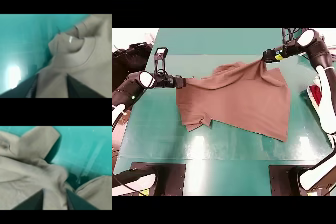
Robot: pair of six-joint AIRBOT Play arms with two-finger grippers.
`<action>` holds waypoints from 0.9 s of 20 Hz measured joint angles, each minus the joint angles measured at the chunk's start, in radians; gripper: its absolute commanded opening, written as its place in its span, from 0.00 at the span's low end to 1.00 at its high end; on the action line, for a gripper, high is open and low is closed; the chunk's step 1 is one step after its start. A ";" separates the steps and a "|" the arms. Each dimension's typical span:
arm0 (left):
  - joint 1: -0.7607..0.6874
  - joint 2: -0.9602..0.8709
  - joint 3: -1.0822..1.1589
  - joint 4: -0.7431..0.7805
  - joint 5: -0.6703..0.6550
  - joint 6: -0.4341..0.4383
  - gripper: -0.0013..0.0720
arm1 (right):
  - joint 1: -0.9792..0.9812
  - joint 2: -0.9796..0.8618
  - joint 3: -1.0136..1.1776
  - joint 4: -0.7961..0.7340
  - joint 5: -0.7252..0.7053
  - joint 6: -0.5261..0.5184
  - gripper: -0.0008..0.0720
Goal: Fold the shirts.
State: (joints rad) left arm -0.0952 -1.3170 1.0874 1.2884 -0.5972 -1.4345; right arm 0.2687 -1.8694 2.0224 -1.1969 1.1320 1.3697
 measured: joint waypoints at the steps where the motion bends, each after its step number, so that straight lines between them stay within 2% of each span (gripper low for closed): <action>1: 0.018 -0.007 0.021 0.002 -0.016 -0.001 0.60 | -0.006 -0.001 0.008 0.006 0.011 0.000 0.48; 4: 0.094 -0.013 0.082 0.005 -0.178 -0.004 0.60 | -0.038 0.045 -0.020 0.056 0.066 0.001 0.48; 7: 0.176 -0.013 0.095 0.006 -0.376 0.017 0.60 | -0.082 0.145 -0.138 0.108 0.125 0.001 0.48; 9: 0.208 -0.013 0.057 0.002 -0.459 0.030 0.60 | -0.101 0.220 -0.245 0.126 0.148 -0.002 0.48; 12: 0.230 -0.013 -0.049 -0.051 -0.480 0.042 0.60 | -0.121 0.330 -0.404 0.142 0.158 -0.011 0.48; 18: 0.226 -0.013 -0.208 -0.252 -0.369 0.097 0.60 | -0.130 0.502 -0.633 0.154 0.130 -0.018 0.48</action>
State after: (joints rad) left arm 0.1307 -1.3300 0.8799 1.0363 -0.9665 -1.3373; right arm 0.1383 -1.3670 1.3895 -1.0431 1.2621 1.3521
